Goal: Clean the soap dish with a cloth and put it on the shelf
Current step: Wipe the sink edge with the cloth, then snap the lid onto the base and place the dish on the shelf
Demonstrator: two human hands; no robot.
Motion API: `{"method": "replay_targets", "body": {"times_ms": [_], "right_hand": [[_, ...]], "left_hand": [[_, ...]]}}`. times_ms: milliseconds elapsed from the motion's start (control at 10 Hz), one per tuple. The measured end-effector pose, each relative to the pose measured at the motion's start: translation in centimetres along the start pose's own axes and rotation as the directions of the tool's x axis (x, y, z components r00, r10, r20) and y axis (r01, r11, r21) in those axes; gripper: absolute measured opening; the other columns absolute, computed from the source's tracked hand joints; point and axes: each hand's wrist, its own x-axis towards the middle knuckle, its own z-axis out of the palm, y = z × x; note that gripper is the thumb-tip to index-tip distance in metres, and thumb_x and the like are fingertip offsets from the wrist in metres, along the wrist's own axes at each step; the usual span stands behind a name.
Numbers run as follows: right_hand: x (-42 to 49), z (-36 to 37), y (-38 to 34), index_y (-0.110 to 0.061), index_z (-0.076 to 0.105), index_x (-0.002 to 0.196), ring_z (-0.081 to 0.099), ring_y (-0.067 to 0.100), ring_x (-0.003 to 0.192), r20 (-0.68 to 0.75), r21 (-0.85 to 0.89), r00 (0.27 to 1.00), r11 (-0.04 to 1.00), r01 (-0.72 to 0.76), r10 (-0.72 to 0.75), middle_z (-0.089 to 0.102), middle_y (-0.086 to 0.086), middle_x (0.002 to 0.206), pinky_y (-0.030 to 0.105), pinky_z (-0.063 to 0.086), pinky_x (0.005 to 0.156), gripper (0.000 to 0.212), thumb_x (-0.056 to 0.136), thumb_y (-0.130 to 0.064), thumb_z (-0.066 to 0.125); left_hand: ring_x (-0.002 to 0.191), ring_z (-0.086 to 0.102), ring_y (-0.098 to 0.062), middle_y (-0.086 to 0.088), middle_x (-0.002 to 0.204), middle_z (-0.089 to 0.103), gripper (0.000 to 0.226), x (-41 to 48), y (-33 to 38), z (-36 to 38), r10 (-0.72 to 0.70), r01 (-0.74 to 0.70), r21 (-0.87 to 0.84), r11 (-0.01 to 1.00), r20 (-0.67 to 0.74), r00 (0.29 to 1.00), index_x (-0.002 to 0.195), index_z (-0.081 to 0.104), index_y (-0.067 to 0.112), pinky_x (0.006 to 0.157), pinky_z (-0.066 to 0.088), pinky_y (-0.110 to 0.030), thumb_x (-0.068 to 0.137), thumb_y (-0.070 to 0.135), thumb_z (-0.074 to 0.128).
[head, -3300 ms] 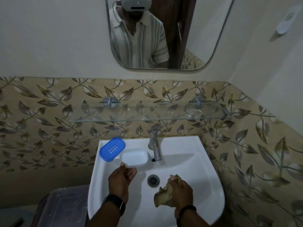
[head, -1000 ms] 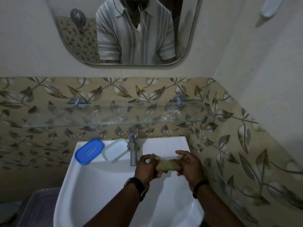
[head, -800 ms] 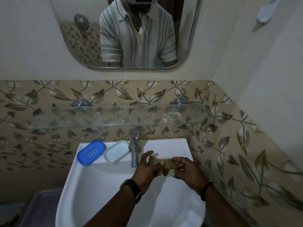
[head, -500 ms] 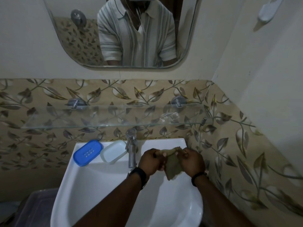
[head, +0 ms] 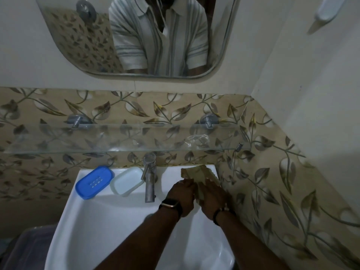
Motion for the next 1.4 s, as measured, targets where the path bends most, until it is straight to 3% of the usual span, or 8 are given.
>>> {"method": "replay_targets", "body": {"times_ms": [200, 300, 400, 600, 900, 1100, 1300, 1400], "right_hand": [[0.3, -0.3, 0.6, -0.017, 0.037, 0.15, 0.027, 0.024, 0.148, -0.047, 0.057, 0.996, 0.995, 0.078, -0.075, 0.031, 0.008, 0.16, 0.038, 0.022, 0.122, 0.055, 0.098, -0.024, 0.052], [-1.2, -0.4, -0.1, -0.009, 0.044, 0.145, 0.038, 0.025, 0.142, -0.253, 0.183, 0.964, 0.974, 0.131, -0.082, 0.043, 0.012, 0.153, 0.039, 0.028, 0.119, 0.05, 0.099, -0.025, 0.051], [-3.0, -1.1, -1.8, -0.008, 0.048, 0.143, 0.047, 0.026, 0.136, -0.483, 0.176, 0.872, 0.967, 0.185, -0.079, 0.051, 0.012, 0.147, 0.044, 0.038, 0.113, 0.06, 0.095, -0.044, 0.04], [-5.8, -3.7, -8.9, -0.01, 0.039, 0.148, 0.044, 0.034, 0.133, -0.67, 0.104, 0.739, 0.977, 0.186, -0.069, 0.047, 0.016, 0.147, 0.051, 0.04, 0.109, 0.068, 0.093, -0.049, 0.037], [-7.2, -3.5, -22.6, -0.027, 0.016, 0.156, 0.026, 0.028, 0.148, -0.552, -0.037, 0.731, 0.888, 0.457, -0.4, 0.029, 0.008, 0.161, 0.048, 0.028, 0.118, 0.072, 0.094, -0.059, 0.032], [-6.7, -1.4, -27.1, -0.029, 0.01, 0.157, 0.014, 0.023, 0.152, -0.406, -0.043, 0.796, 0.879, 0.475, -0.449, 0.017, 0.005, 0.165, 0.043, 0.019, 0.123, 0.074, 0.097, -0.053, 0.045], [-4.8, 1.4, -27.6, -0.023, 0.014, 0.157, 0.011, 0.022, 0.153, -0.256, 0.0, 0.863, 0.893, 0.45, -0.435, 0.009, 0.005, 0.166, 0.038, 0.018, 0.123, 0.074, 0.098, -0.053, 0.046], [-3.5, 2.8, -27.3, -0.017, 0.027, 0.154, 0.013, 0.023, 0.152, -0.12, -0.092, 0.894, 0.901, 0.423, -0.432, 0.013, 0.009, 0.165, 0.036, 0.018, 0.122, 0.067, 0.099, -0.05, 0.047]], "left_hand": [[0.125, 0.054, -0.035, -0.011, 0.141, 0.059, 0.041, -0.2, 0.6, -0.8, 0.063, -0.063, 0.003, 0.998, -0.071, 0.995, 0.133, 0.06, 0.014, 0.108, 0.041, -0.038, 0.093, 0.018, 0.057], [0.121, 0.055, -0.033, -0.008, 0.137, 0.061, 0.032, -1.7, 0.5, -1.7, 0.137, -0.148, -0.047, 0.988, -0.19, 0.972, 0.124, 0.063, 0.015, 0.104, 0.042, -0.037, 0.093, 0.018, 0.056], [0.116, 0.057, -0.033, -0.01, 0.135, 0.063, 0.032, -3.3, 0.3, -3.3, 0.218, -0.25, -0.05, 0.967, -0.346, 0.912, 0.126, 0.064, 0.012, 0.1, 0.044, -0.037, 0.096, 0.019, 0.053], [0.134, 0.05, -0.031, -0.012, 0.149, 0.054, 0.047, -8.4, -2.1, -8.1, 0.177, -0.23, -0.033, 0.973, -0.534, 0.827, 0.144, 0.051, 0.01, 0.11, 0.041, -0.043, 0.105, 0.035, 0.044], [0.146, 0.038, -0.027, -0.009, 0.158, 0.043, 0.07, -19.5, -12.6, -12.5, -0.084, 0.033, -0.088, 0.996, -0.667, 0.74, 0.15, 0.043, 0.012, 0.117, 0.036, -0.043, 0.099, 0.06, 0.04], [0.154, 0.019, -0.022, -0.006, 0.167, 0.024, 0.089, -22.3, -17.4, -12.8, -0.214, 0.205, -0.082, 0.975, -0.58, 0.786, 0.158, 0.025, 0.013, 0.124, 0.021, -0.043, 0.094, 0.074, 0.023], [0.155, 0.013, -0.026, -0.009, 0.169, 0.014, 0.073, -21.4, -19.3, -11.3, -0.204, 0.244, 0.037, 0.969, -0.441, 0.874, 0.159, 0.02, 0.013, 0.125, 0.013, -0.04, 0.102, 0.056, 0.035], [0.156, 0.003, -0.023, -0.009, 0.169, 0.009, 0.068, -20.2, -19.8, -10.3, -0.177, 0.216, 0.097, 0.971, -0.306, 0.935, 0.16, 0.014, 0.011, 0.127, 0.007, -0.04, 0.105, 0.042, 0.038]]}}
